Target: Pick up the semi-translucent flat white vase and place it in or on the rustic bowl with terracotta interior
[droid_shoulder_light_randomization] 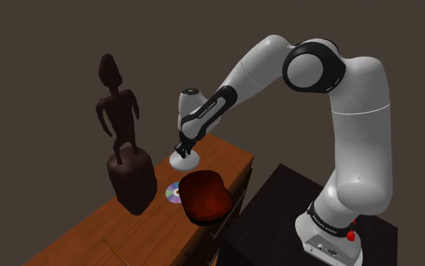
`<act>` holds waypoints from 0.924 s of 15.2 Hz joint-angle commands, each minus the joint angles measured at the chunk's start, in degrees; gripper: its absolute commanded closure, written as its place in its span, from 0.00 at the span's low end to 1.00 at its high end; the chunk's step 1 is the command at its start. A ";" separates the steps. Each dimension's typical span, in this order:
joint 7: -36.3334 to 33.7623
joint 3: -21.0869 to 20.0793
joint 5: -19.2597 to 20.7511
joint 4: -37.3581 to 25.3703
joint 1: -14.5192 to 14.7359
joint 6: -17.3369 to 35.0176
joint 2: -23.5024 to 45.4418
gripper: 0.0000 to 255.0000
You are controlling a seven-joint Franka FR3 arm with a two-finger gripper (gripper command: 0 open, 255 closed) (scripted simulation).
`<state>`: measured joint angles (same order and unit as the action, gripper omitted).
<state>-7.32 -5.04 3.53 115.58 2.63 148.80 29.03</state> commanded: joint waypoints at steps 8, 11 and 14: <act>0.00 0.00 0.00 -0.01 0.00 0.01 0.01 1.00; 0.16 -0.20 -0.24 0.16 -0.15 -1.68 -1.85 1.00; 0.31 -0.38 -0.50 0.17 -0.29 -3.43 -3.62 1.00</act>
<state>-7.15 -5.36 3.14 115.86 2.45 146.01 25.96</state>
